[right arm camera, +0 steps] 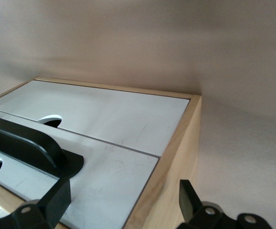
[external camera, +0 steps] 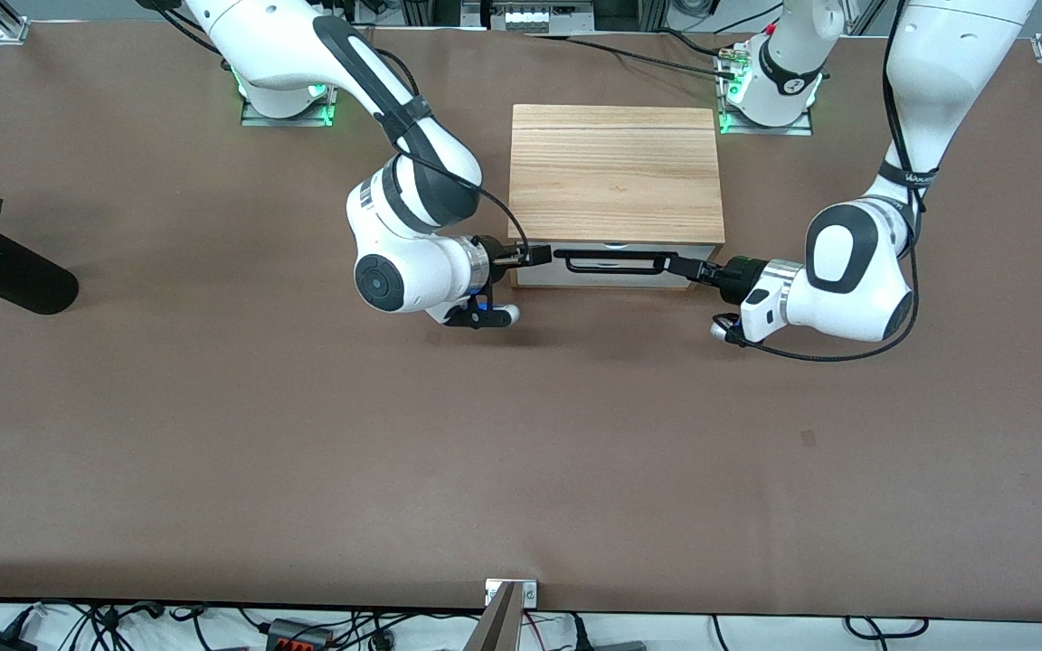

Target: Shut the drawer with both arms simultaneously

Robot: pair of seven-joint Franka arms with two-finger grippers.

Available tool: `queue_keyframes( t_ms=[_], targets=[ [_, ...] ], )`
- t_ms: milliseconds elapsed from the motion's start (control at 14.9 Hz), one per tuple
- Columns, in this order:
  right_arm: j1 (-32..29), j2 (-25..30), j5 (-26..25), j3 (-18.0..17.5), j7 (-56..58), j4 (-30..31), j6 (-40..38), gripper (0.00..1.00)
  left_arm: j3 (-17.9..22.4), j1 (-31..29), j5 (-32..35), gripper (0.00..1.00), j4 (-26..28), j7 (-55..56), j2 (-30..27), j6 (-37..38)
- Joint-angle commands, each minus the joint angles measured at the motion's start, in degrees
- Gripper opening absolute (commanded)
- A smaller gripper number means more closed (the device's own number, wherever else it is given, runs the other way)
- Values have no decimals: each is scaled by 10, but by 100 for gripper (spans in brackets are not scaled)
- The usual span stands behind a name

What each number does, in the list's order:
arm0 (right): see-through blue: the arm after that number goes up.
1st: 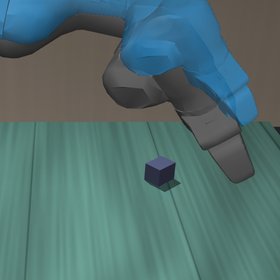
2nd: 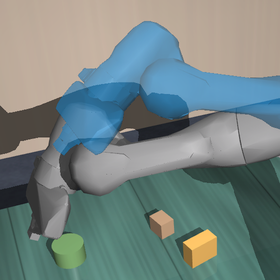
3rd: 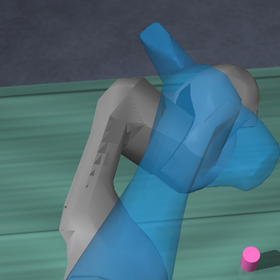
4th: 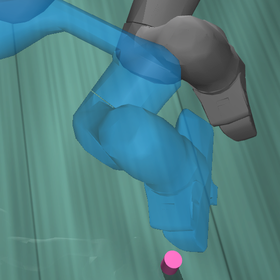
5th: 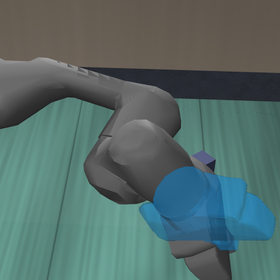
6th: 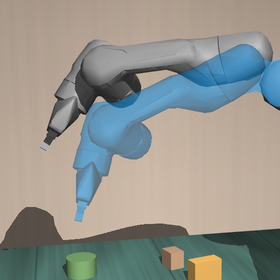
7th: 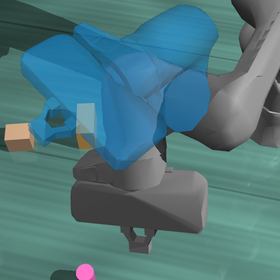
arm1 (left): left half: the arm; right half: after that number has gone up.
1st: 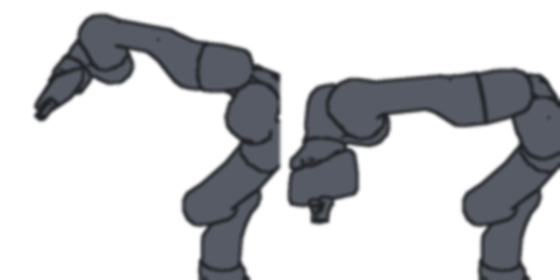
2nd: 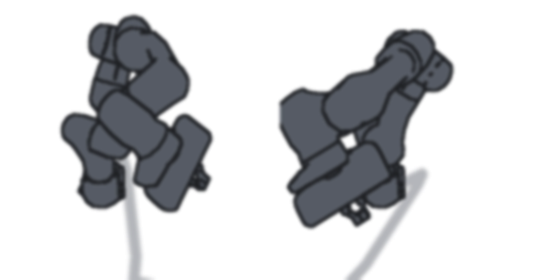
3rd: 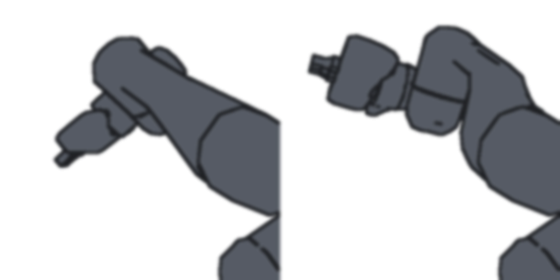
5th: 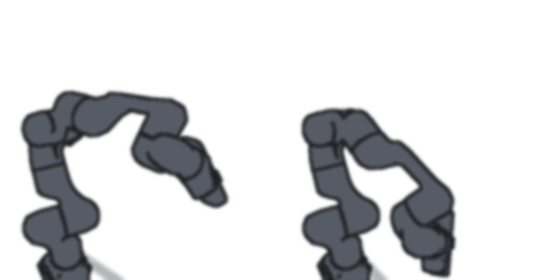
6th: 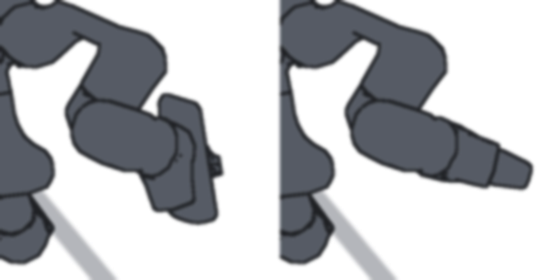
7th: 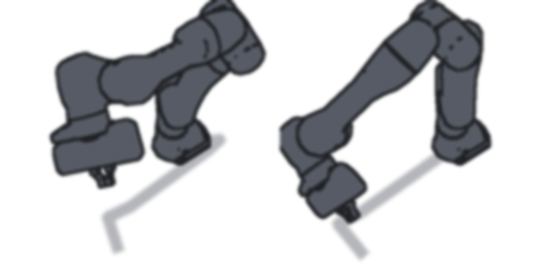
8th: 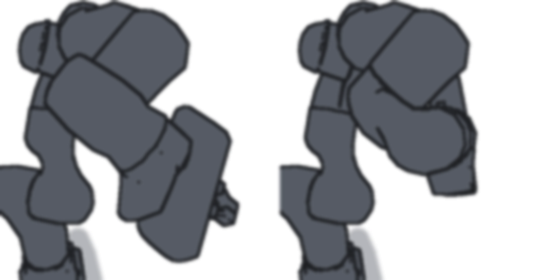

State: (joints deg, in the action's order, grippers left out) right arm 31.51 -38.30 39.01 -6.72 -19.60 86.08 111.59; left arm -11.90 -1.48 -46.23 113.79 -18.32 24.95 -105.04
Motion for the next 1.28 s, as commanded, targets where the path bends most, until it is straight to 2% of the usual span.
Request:
queue_keyframes(
  t_ms=[0, 268, 470, 604, 738, 940, 1074, 1208],
  targets=[
    [4, -9, 5, 0, 11, -5, -12, 100, -4, -2, -11, 88, 28, 3, -28, 15],
    [-24, -9, 5, 6, 8, -27, -5, 100, -1, -4, -5, 89, -3, 9, -24, 16],
    [-47, -9, -25, 21, 9, -60, -5, 100, 4, -4, 22, 92, -72, 28, -16, 40],
    [-54, -8, -34, 35, 4, -79, -8, 100, 6, -5, 78, 100, -130, 33, -13, 53],
    [-54, -3, -46, 63, 3, -93, -11, 100, 7, -11, 131, 100, -196, 49, -4, 81],
    [-54, 7, -78, 95, 3, -109, -36, 100, 6, -8, 252, 100, -281, 100, 3, 107],
    [-54, 7, -83, 133, 3, -150, -96, 100, 4, -3, 343, 100, -312, 146, 0, 112],
    [-54, 7, -84, 176, 3, -188, -147, 100, 4, -5, 400, 100, -322, 180, -4, 112]
  ],
)
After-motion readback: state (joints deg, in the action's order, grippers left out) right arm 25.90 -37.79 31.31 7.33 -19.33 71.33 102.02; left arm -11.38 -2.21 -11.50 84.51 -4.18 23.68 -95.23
